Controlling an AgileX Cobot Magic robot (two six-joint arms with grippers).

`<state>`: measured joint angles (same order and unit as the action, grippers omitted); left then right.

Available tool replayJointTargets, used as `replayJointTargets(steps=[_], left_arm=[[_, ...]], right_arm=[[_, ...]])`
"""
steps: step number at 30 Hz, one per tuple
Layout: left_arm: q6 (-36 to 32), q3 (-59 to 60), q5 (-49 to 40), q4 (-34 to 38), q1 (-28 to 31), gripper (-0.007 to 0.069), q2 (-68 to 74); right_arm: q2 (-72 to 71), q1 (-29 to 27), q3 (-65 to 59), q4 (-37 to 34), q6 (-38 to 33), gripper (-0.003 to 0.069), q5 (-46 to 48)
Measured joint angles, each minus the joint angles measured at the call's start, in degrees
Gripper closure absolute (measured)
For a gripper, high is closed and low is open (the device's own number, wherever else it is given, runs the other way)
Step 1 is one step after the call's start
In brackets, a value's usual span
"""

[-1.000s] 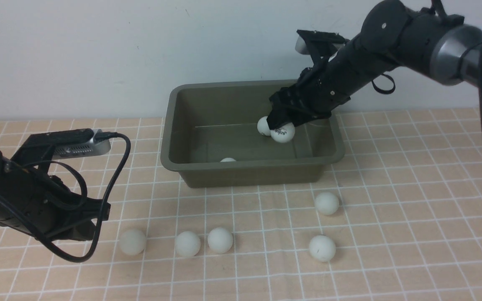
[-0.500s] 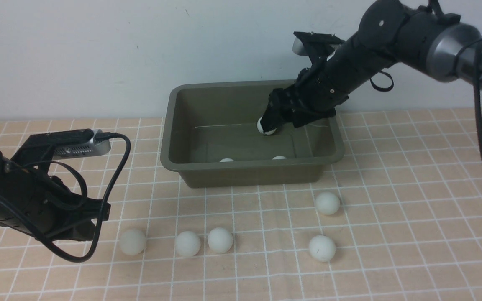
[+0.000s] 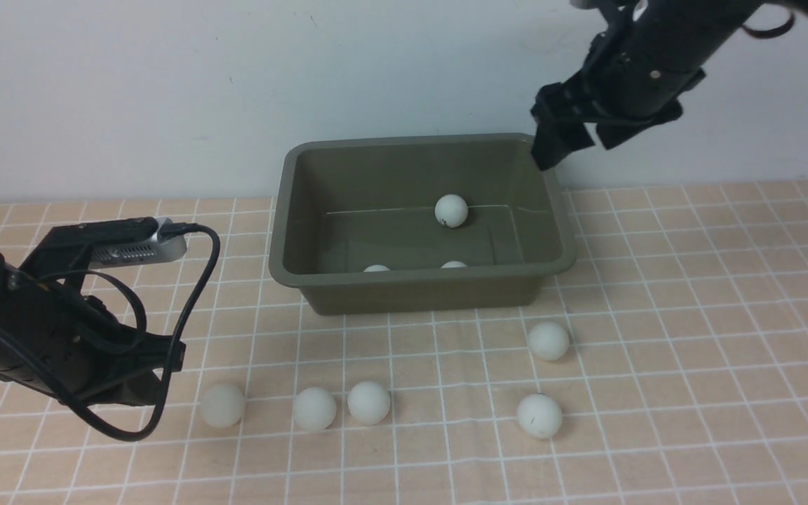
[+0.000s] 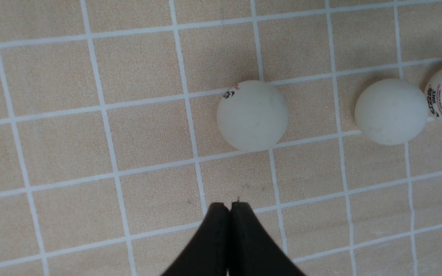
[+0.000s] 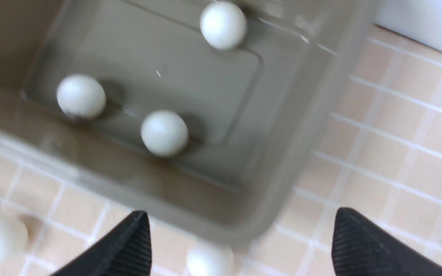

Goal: Put the table tennis balls into the box on the light coffee tablecloth.
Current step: 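Reach for and grasp a ping pong ball on the table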

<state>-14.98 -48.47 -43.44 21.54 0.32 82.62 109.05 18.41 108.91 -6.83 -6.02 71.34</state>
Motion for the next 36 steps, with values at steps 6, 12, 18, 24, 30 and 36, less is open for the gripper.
replayJointTargets(steps=[6, 12, 18, 24, 30, 36], left_arm=[[0.0, 0.0, 0.0, 0.1, 0.0, 0.0679, 0.0], [-0.1, 0.0, -0.3, 0.1, 0.0, 0.0679, 0.0], [-0.1, 0.0, -1.0, 0.1, 0.0, 0.0679, 0.0], [-0.1, 0.0, -1.0, 0.2, 0.0, 0.0679, 0.0], [-0.1, 0.0, -1.0, 0.2, 0.0, 0.0679, 0.0], [-0.1, 0.0, -1.0, 0.2, 0.0, 0.0679, 0.0]], right_arm=[[-9.7, 0.0, -14.1, 0.1, 0.7, 0.009, 0.2], [-11.4, 0.0, -26.3, -4.0, 1.2, 0.009, -1.5], [-11.4, 0.4, -36.1, -7.4, 1.2, 0.009, -14.7], [-10.7, 4.1, -37.4, -5.4, 1.8, 0.0095, -21.6], [-5.4, 6.7, -37.4, 1.0, 7.9, 0.0132, -23.6], [-2.3, 6.7, -37.1, 2.9, 9.6, 0.0141, -25.5]])
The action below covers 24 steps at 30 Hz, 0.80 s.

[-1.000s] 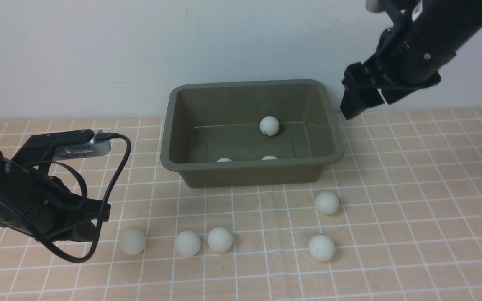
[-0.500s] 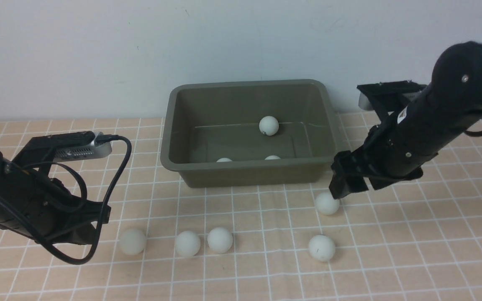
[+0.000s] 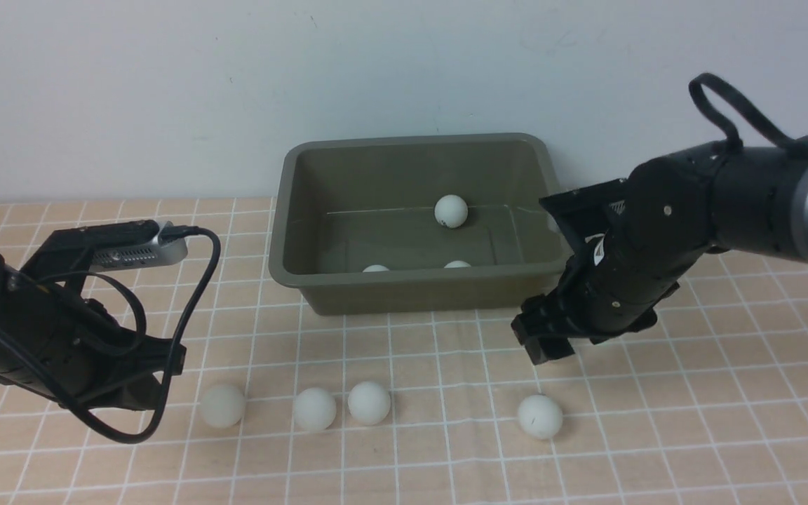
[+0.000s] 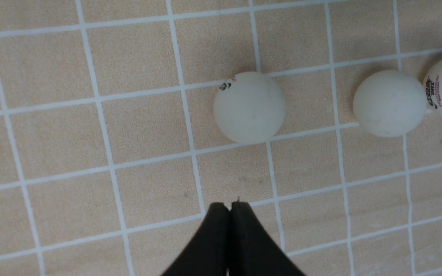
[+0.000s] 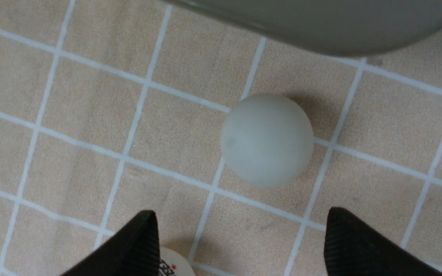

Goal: Put the table tennis balls into the box on the light coffee tablecloth.
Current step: 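Reach for and grasp a ping pong ball on the table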

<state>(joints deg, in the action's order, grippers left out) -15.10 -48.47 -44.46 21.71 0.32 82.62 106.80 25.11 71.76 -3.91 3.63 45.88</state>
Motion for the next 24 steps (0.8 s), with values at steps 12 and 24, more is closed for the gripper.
replayJointTargets(steps=[12, 24], left_arm=[[0.0, 0.0, 0.0, 0.0, 0.0, 0.0679, 0.0], [0.0, 0.0, 0.0, 0.0, 0.0, 0.0679, 0.0]], right_arm=[[5.0, 0.0, 5.5, 2.8, 0.8, 0.0141, -0.8], [9.2, 0.0, 7.3, 3.9, 0.9, 0.0198, -0.6]])
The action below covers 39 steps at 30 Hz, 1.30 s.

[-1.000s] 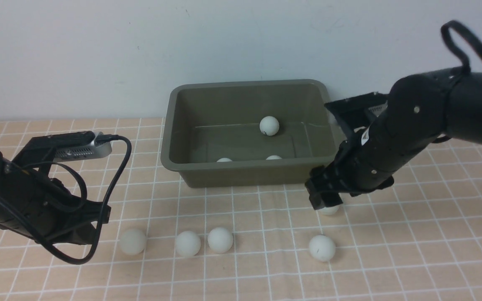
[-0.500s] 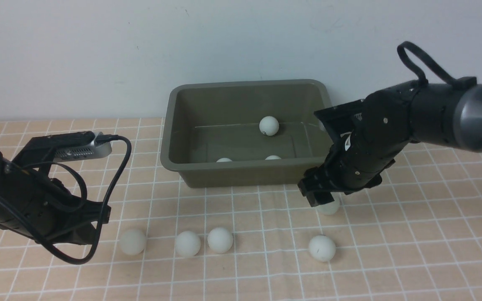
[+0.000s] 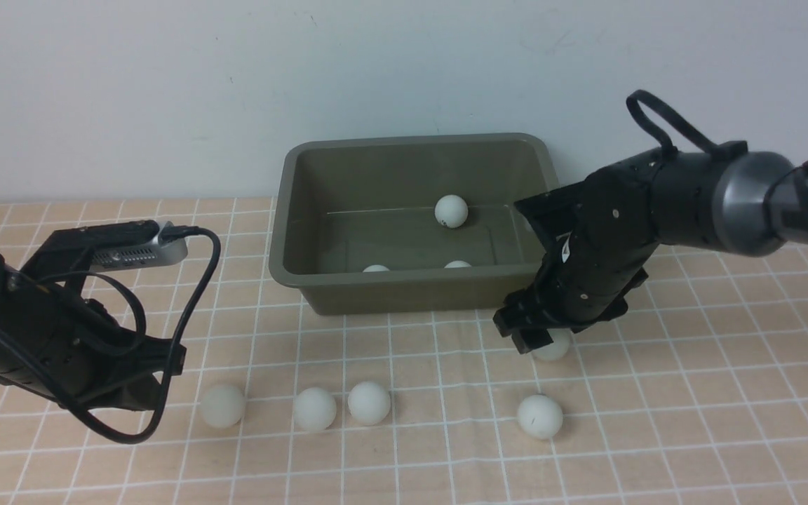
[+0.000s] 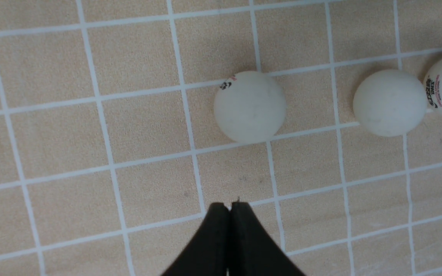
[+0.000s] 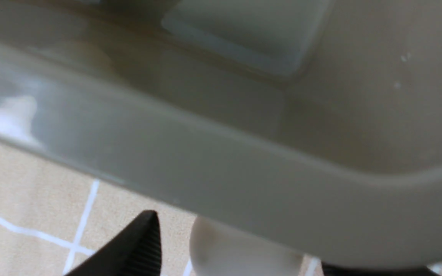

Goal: Put the table tennis balls into the box on the light coffee tablecloth.
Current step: 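Reach for and grasp a ping pong ball on the table, then release the ping pong ball into the bin and lift the gripper away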

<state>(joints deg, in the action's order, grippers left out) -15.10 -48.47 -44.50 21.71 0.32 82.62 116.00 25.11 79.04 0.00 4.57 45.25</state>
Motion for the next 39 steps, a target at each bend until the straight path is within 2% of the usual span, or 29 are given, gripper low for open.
replayJointTargets(steps=[1, 3, 4, 8, 15, 19, 22, 25, 28, 35, 39], left_arm=[[0.0, 0.0, 0.0, 0.0, 0.0, 0.0679, 0.0], [0.0, 0.0, 0.0, 0.0, 0.0, 0.0679, 0.0], [0.0, 0.0, 0.0, 0.0, 0.0, 0.0679, 0.0], [0.0, 0.0, 0.0, 0.0, 0.0, 0.0679, 0.0], [0.0, 0.0, 0.0, 0.0, 0.0, 0.0679, 0.0], [0.0, 0.0, 0.0, 0.0, 0.0, 0.0679, 0.0], [0.0, 0.0, 0.0, 0.0, 0.0, 0.0679, 0.0], [0.0, 0.0, 0.0, 0.0, 0.0, 0.0679, 0.0], [0.0, 0.0, 0.0, 0.0, 0.0, 0.0679, 0.0], [0.0, 0.0, 0.0, 0.0, 0.0, 0.0679, 0.0], [0.0, 0.0, 0.0, 0.0, 0.0, 0.0679, 0.0]], right_arm=[[0.0, 0.0, 0.0, 0.0, 0.0, 0.0198, 0.0], [0.3, 0.0, 0.0, 0.0, 0.0, 0.0283, 0.0], [0.4, 0.0, 0.0, 0.0, 0.0, 0.0302, 0.0], [0.4, 0.0, 0.7, 0.0, 0.0, 0.03, 2.1], [0.4, 0.0, 8.3, -4.4, -1.5, 0.03, 15.4], [0.4, 0.0, 16.7, -12.0, -6.5, 0.03, 23.5], [0.4, 0.0, 22.8, -18.1, -10.3, 0.03, 24.9], [0.4, 0.0, 28.0, -20.2, -12.5, 0.0299, 25.2], [0.4, 0.0, 30.7, -19.6, -12.8, 0.0299, 25.0], [3.6, 0.0, 31.8, -10.8, -10.4, 0.0299, 16.1], [7.7, 0.0, 31.8, -10.4, -10.4, 0.0299, 15.9]])
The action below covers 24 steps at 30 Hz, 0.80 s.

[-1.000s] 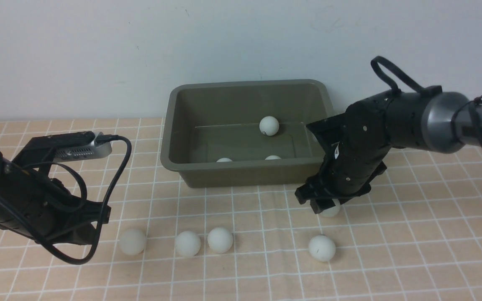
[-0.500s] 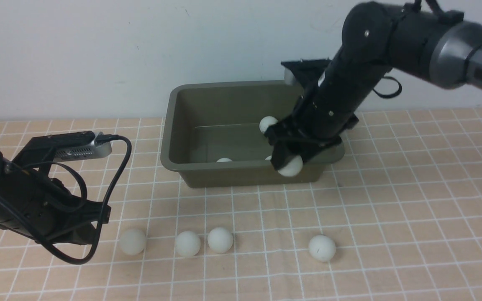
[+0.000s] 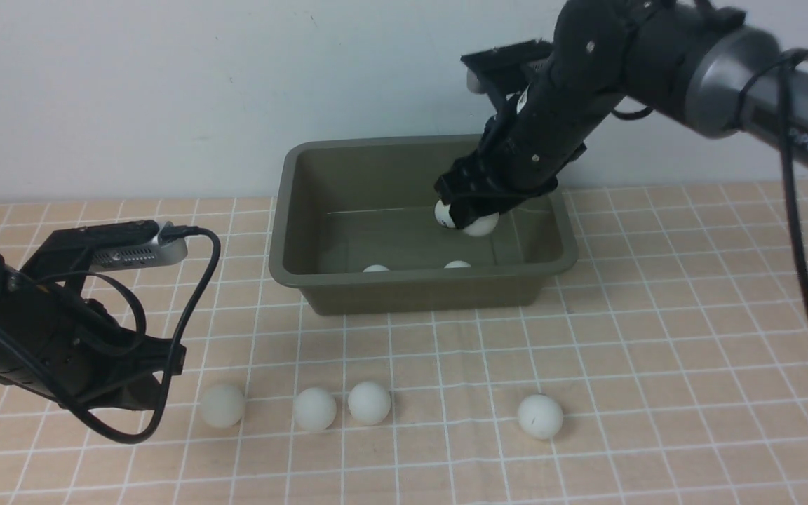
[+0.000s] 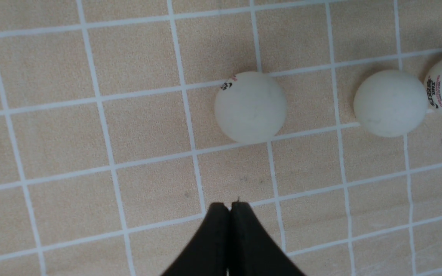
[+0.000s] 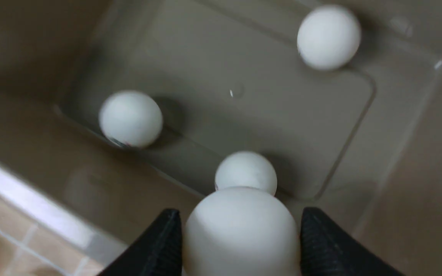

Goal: Put the table tennis balls into the box on the light coffee tablecloth.
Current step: 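Release the ping pong ball into the bin and lift the gripper away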

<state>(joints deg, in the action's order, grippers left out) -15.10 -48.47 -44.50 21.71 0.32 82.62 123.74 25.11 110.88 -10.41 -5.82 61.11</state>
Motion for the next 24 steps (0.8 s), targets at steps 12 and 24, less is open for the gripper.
replayJointTargets(steps=[12, 24], left_arm=[[0.0, 0.0, 0.0, 0.0, 0.0, 0.0679, 0.0], [0.0, 0.0, -0.3, 0.0, 0.0, 0.0679, 0.0]], right_arm=[[2.2, 0.0, 0.0, 0.0, -0.7, 0.0204, -1.6], [0.2, -0.1, 12.0, 3.0, 1.1, 0.0118, 9.5]])
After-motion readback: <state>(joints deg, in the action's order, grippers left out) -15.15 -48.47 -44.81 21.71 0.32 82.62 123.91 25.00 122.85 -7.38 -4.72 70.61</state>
